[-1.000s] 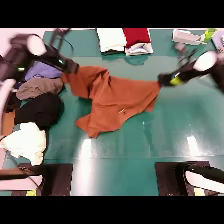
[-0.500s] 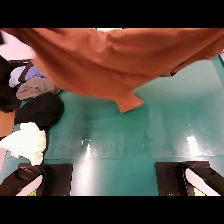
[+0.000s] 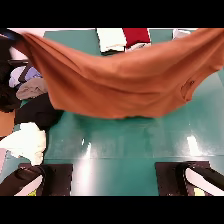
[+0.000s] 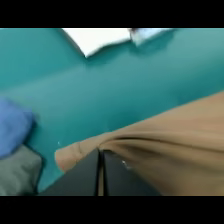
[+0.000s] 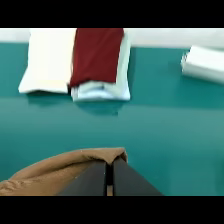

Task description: Fold the shirts.

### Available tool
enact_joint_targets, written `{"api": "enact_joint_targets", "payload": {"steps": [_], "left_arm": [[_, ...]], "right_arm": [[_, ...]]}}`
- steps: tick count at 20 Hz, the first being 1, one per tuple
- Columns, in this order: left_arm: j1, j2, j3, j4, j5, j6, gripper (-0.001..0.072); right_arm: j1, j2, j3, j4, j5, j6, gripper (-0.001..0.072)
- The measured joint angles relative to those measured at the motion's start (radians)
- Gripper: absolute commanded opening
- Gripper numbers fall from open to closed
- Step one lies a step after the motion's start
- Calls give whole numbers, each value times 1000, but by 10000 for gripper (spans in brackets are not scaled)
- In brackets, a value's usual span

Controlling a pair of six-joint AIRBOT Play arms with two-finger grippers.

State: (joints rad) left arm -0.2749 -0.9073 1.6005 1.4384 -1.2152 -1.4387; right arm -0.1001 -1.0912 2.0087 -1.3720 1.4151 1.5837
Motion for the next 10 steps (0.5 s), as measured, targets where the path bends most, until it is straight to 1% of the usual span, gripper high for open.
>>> {"api": "enact_joint_targets", "payload": {"steps": [2,5,8,9,10], "left_arm": [[0,-100,-63,0,19,0,22],[0,-287,-142,4,138,0,22],[0,-464,-174,21,235,0,23],[0,-513,-181,29,251,0,41],[0,-549,-184,37,262,0,296]], "right_arm": [[5,-73,-72,6,-15,2,22],[29,-200,-187,11,-68,3,23],[58,-325,-271,13,-131,4,23],[68,-359,-283,16,-149,4,26],[76,-391,-290,16,-156,4,80]]}}
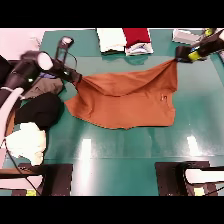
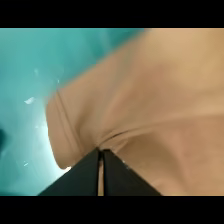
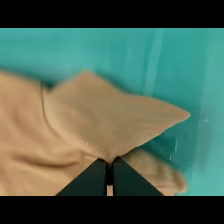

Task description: Fold the shirts.

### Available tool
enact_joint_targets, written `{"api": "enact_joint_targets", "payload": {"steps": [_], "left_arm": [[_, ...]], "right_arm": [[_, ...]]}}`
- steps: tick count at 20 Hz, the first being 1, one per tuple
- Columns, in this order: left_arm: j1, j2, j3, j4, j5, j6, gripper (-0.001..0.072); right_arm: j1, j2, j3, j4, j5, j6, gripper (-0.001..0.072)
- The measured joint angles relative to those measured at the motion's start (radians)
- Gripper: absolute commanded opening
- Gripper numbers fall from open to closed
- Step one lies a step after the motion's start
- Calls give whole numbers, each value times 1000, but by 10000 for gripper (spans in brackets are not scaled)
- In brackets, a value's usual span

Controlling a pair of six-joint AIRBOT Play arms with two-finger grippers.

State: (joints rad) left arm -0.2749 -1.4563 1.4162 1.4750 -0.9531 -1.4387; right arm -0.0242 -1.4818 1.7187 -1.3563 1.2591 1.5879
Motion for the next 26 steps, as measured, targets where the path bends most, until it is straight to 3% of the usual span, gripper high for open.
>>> {"api": "enact_joint_targets", "payload": {"steps": [1,2,7,8,9,13,21,22,23,24,25,26], "left_arm": [[0,-24,-2,7,11,0,534],[0,-43,-1,13,11,0,549],[34,-60,48,97,-130,-24,550],[60,-50,47,102,-175,-37,550],[87,-42,38,98,-216,-47,551],[172,-24,-56,16,-302,-68,551],[206,-84,-180,-136,-207,-94,547],[206,-92,-183,-145,-206,-94,472],[207,-97,-186,-151,-206,-95,341],[206,-103,-188,-156,-208,-95,137],[206,-105,-189,-160,-212,-93,29],[207,-107,-190,-162,-211,-87,22]], "right_arm": [[7,-28,0,0,-11,1,287],[13,-52,10,1,-16,1,327],[19,-87,93,2,36,-1,329],[16,-68,92,2,54,-6,389],[11,-43,78,2,63,-13,493],[11,77,-64,2,84,-32,508],[23,223,-346,43,26,-40,507],[21,231,-360,53,21,-40,507],[20,235,-371,60,19,-40,508],[19,238,-379,65,19,-39,507],[19,241,-385,69,19,-37,507],[19,243,-389,71,23,-34,507]]}}
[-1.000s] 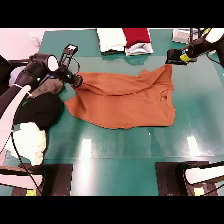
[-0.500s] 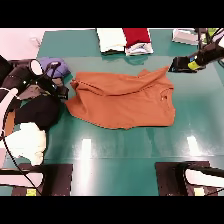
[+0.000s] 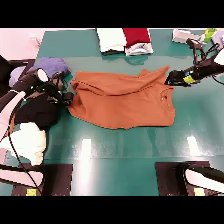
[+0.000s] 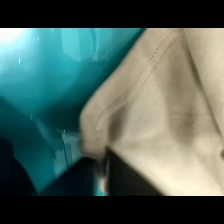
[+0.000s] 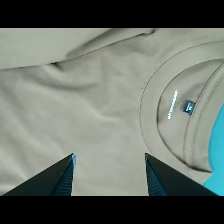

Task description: Fold the shirts.

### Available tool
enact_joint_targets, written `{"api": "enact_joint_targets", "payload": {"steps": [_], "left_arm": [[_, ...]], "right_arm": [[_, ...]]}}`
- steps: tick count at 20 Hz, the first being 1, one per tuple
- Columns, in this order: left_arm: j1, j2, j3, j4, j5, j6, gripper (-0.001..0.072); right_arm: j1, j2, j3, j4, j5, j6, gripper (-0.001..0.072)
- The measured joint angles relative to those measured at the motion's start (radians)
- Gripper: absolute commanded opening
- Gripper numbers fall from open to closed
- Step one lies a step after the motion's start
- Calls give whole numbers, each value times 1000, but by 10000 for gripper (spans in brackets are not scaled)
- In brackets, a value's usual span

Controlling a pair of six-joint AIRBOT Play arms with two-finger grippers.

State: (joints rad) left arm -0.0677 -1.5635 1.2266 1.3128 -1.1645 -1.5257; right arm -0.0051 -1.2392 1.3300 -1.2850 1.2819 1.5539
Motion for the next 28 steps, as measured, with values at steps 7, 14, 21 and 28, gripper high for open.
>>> {"api": "enact_joint_targets", "payload": {"steps": [7,14,21,28], "left_arm": [[0,117,6,12,10,44,22],[0,179,7,14,13,65,22],[0,185,7,14,5,68,22],[0,267,35,36,14,65,22]], "right_arm": [[-96,100,-215,-45,80,34,592],[-192,164,-563,-40,37,77,588],[-119,64,-612,97,-125,71,179],[-76,121,-469,85,-142,63,23]]}}
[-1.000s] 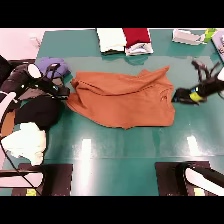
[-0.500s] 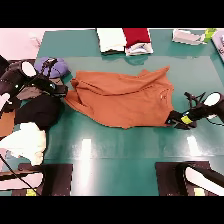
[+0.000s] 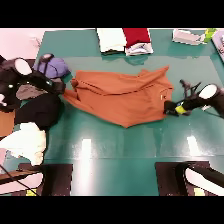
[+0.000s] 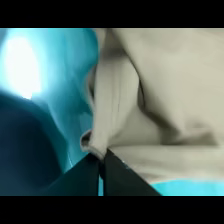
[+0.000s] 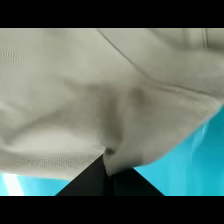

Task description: Fold the shirts.

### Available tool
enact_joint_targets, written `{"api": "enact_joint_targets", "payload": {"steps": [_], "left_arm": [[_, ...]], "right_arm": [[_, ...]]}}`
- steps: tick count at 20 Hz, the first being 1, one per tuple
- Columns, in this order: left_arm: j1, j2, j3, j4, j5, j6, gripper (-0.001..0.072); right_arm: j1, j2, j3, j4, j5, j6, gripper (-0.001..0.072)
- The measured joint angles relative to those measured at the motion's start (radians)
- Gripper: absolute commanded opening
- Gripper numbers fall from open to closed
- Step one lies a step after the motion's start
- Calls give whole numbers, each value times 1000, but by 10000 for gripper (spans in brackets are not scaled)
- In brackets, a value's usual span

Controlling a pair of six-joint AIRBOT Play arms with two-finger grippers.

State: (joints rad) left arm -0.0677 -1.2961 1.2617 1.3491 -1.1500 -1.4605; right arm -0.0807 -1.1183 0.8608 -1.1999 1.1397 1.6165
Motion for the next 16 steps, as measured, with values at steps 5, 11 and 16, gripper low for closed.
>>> {"api": "enact_joint_targets", "payload": {"steps": [5,11,16], "left_arm": [[0,240,191,24,28,-4,22],[0,497,483,29,61,-9,21],[0,571,631,30,109,-27,20]], "right_arm": [[-81,174,361,-5,58,-16,23],[-205,291,826,3,146,-28,22],[-307,246,1149,6,269,-31,22]]}}
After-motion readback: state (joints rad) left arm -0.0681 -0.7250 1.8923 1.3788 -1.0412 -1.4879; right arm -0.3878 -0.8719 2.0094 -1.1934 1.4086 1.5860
